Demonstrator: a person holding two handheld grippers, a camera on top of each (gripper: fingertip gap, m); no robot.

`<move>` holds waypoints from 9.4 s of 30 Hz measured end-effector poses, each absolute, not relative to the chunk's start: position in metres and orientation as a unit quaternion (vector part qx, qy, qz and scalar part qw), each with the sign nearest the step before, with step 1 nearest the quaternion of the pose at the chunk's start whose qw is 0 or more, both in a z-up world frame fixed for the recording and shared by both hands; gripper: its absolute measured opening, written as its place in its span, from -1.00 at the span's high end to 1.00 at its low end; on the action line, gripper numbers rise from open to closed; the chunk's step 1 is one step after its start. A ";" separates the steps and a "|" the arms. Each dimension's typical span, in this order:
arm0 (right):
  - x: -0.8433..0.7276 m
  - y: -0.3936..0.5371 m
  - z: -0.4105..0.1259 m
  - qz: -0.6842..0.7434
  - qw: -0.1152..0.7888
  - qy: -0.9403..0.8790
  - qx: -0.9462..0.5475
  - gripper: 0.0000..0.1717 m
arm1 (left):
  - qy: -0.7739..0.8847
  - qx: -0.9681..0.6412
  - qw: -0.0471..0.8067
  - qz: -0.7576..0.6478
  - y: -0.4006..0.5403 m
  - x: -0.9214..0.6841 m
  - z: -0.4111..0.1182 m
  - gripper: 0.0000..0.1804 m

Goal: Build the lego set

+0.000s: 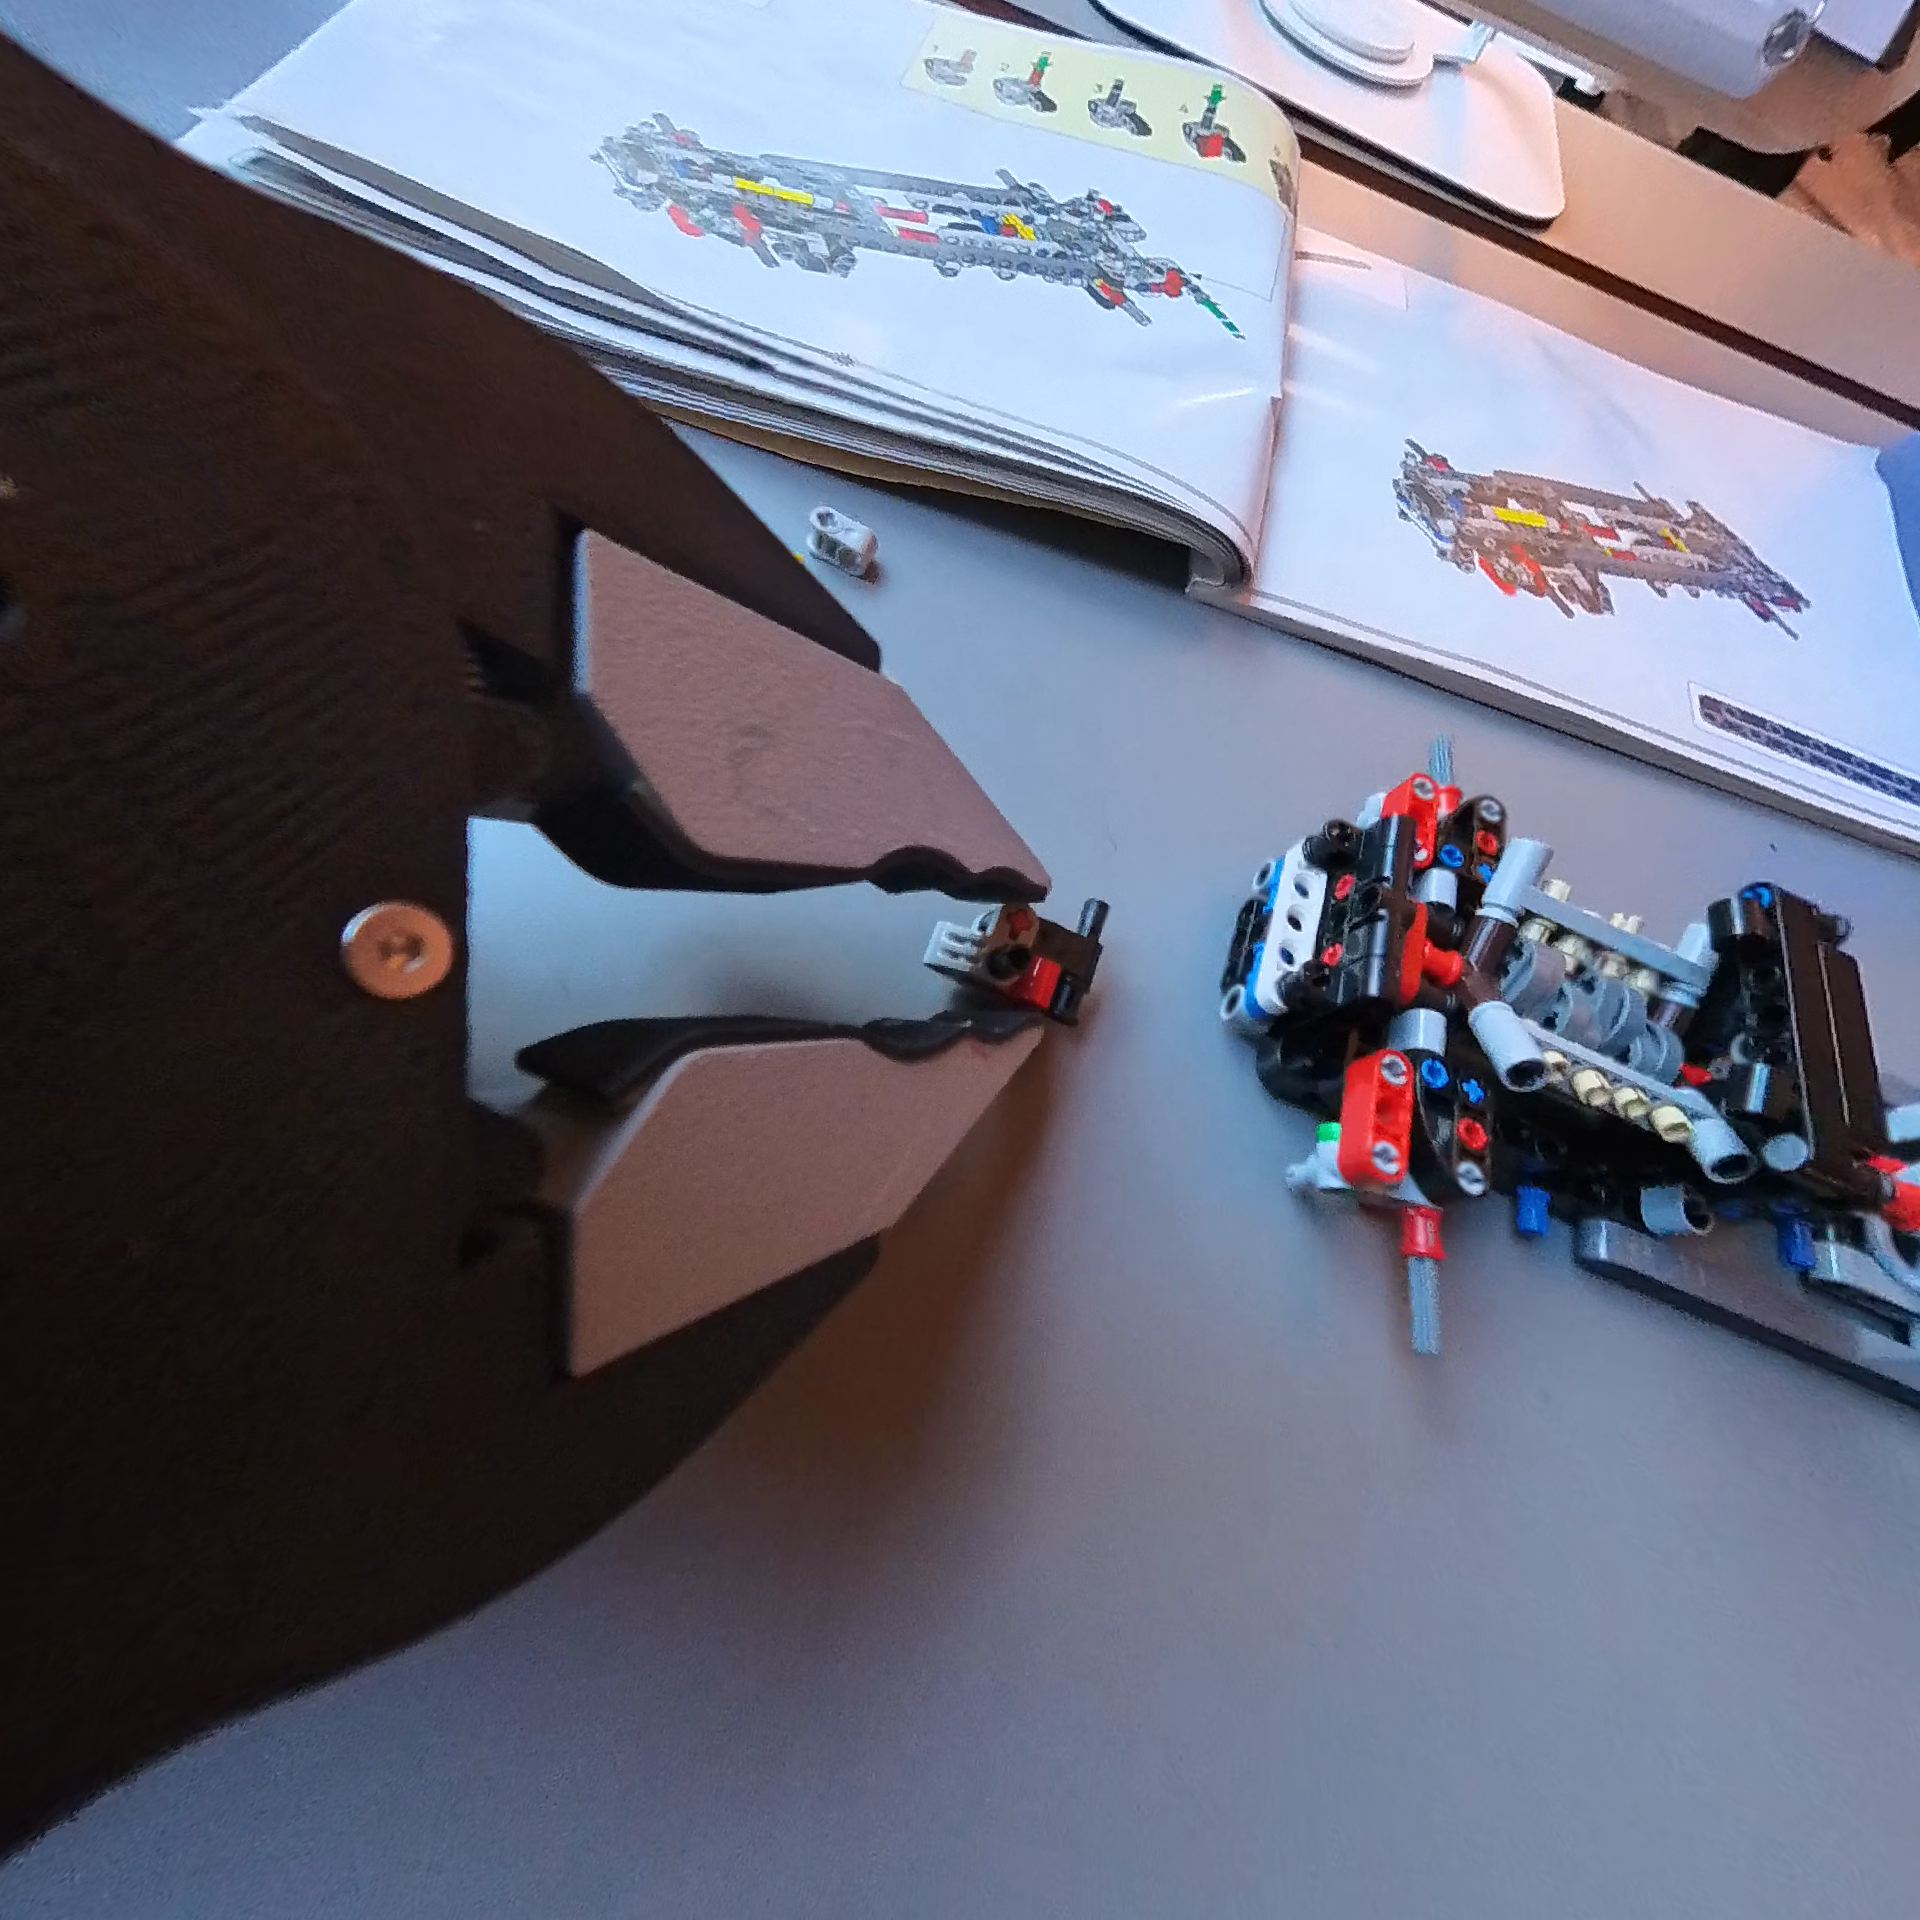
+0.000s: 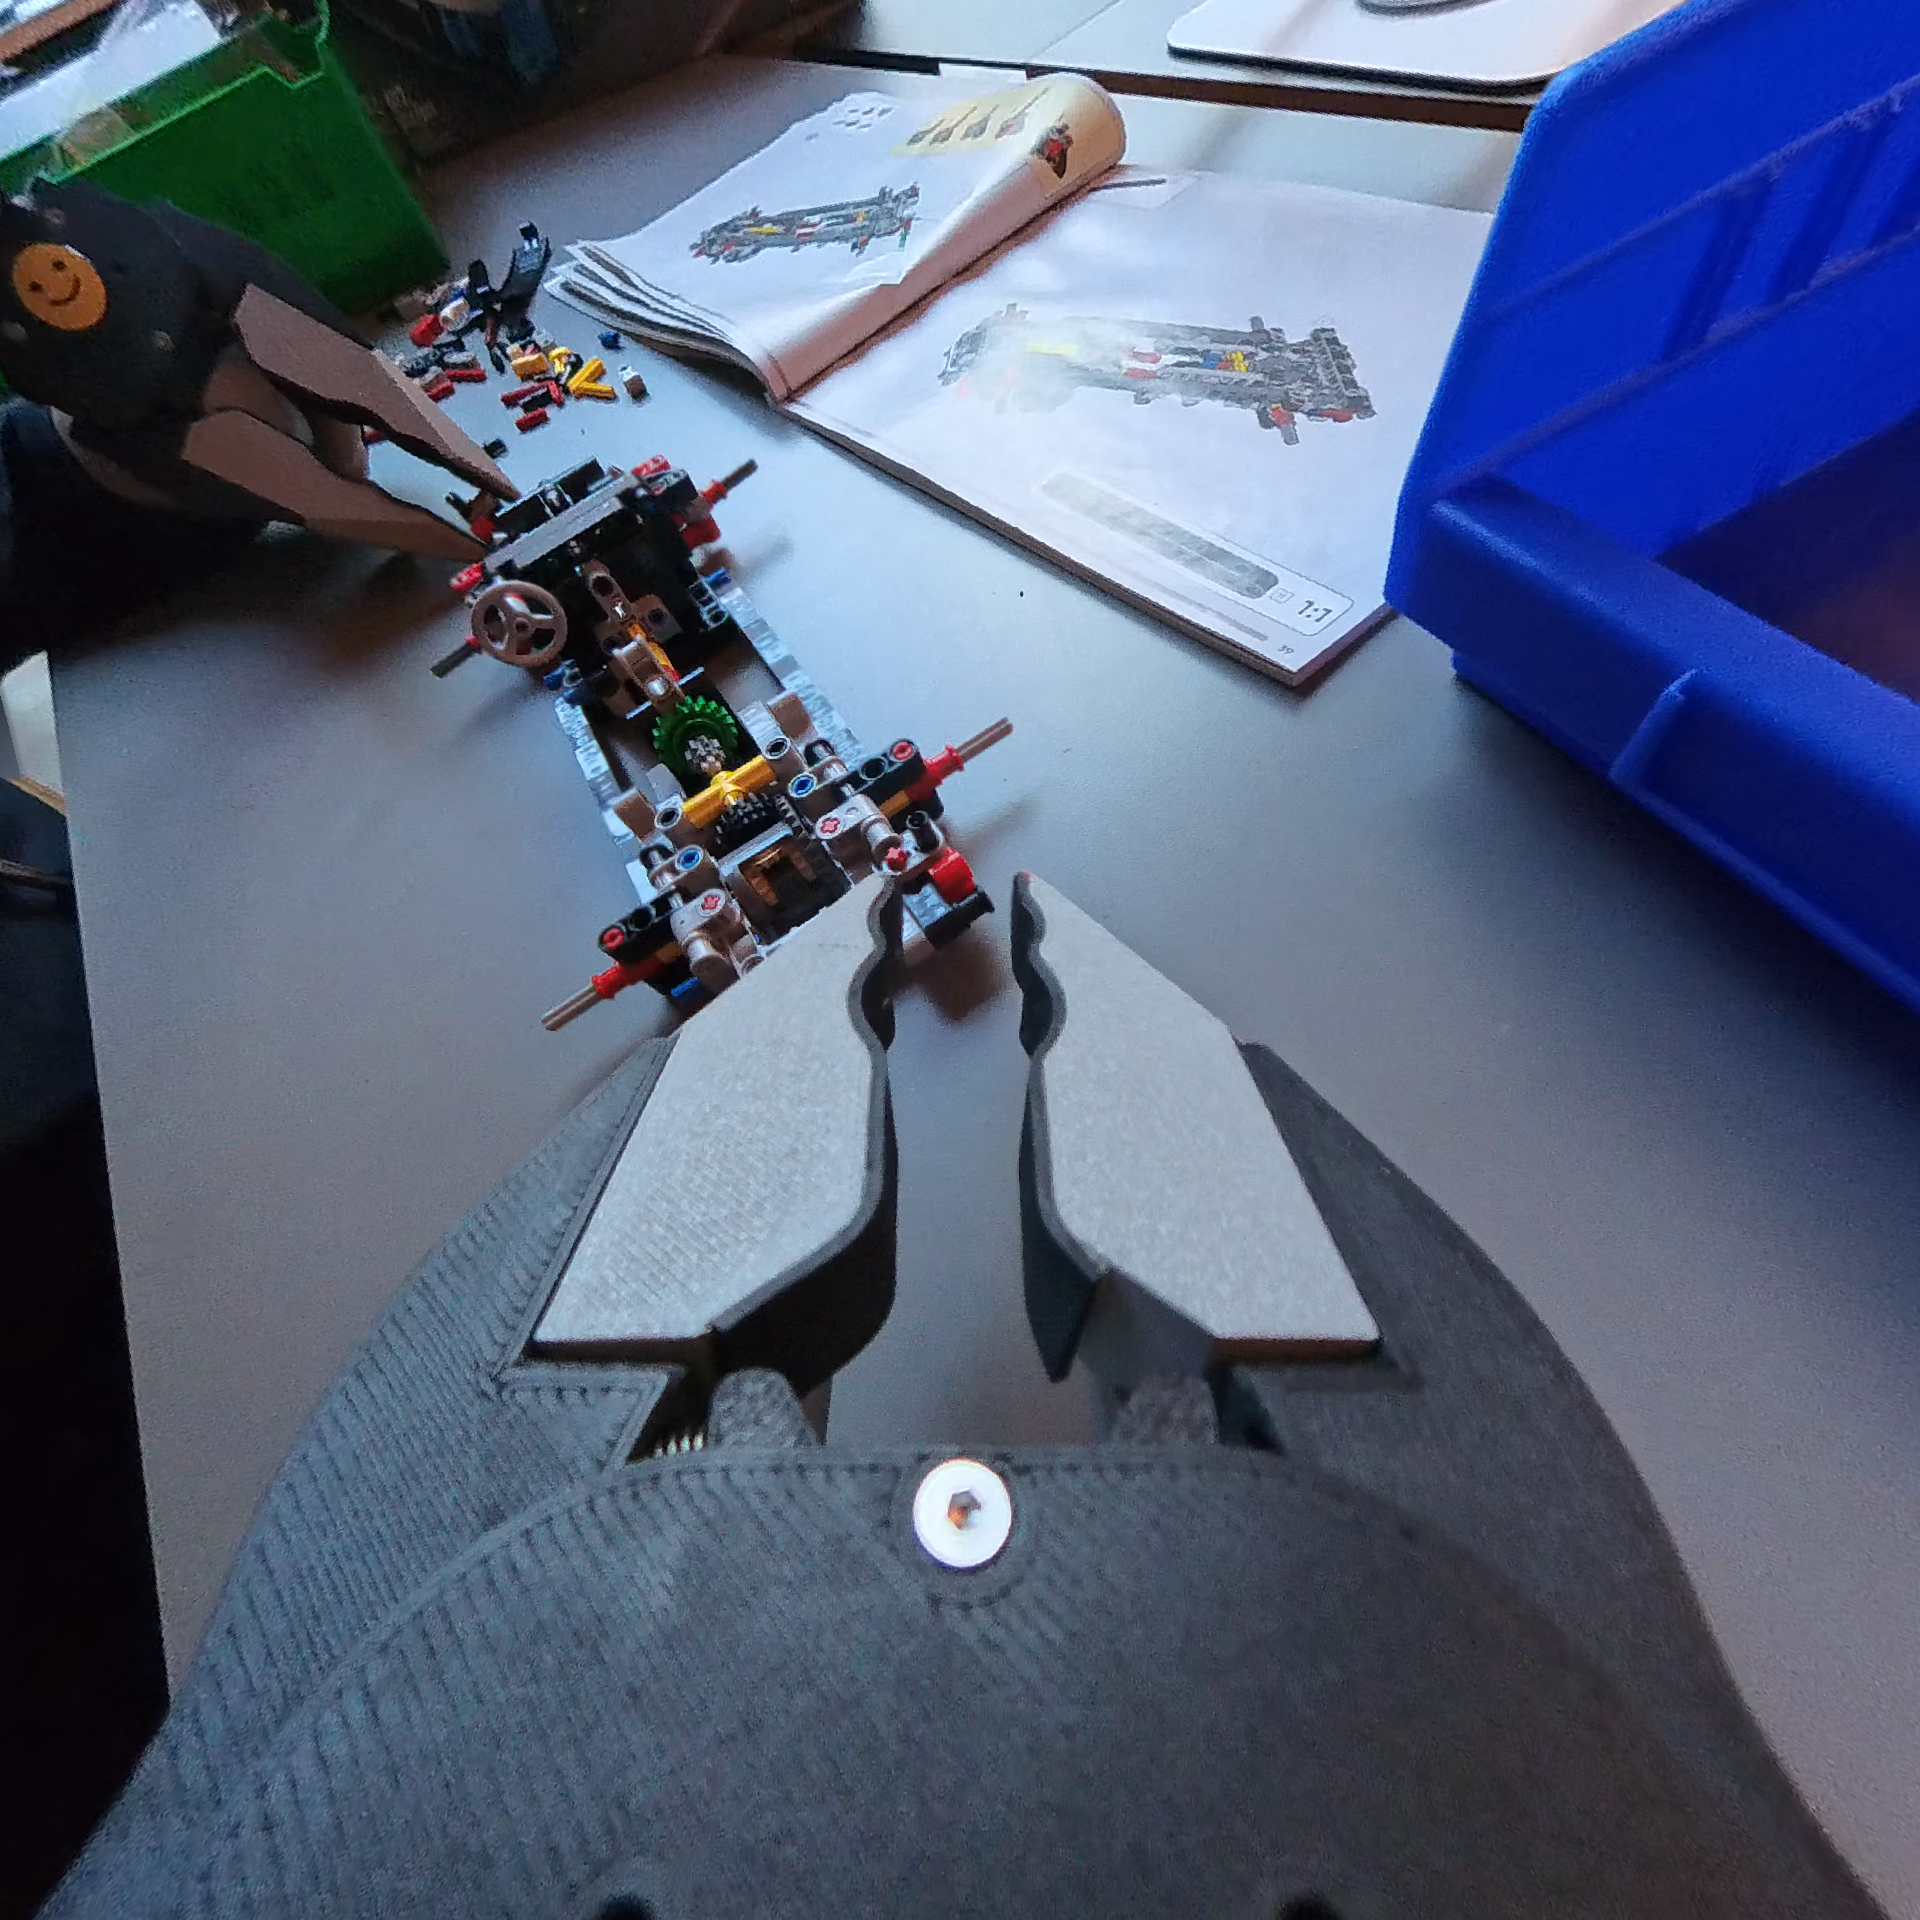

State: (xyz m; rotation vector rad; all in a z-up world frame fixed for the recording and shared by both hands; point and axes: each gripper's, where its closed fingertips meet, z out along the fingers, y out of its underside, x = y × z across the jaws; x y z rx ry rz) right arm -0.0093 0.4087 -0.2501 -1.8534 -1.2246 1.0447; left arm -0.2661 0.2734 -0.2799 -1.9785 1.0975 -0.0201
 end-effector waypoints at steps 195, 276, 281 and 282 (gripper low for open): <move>-0.021 0.332 -0.262 -0.216 0.578 -0.661 -0.427 0.86 | 0.592 -0.755 0.251 -0.129 0.311 -0.038 -0.250 0.56; -0.030 0.319 -0.271 0.227 0.355 -0.702 -0.574 0.86 | 0.610 -0.731 0.239 -0.191 0.351 -0.061 -0.255 0.16; -0.030 0.324 -0.269 0.235 0.363 -0.692 -0.578 0.86 | 0.629 -0.725 0.222 -0.173 0.348 -0.052 -0.266 0.09; -0.029 0.324 -0.268 0.231 0.360 -0.693 -0.580 0.86 | 0.630 -0.725 0.219 -0.173 0.348 -0.051 -0.267 0.07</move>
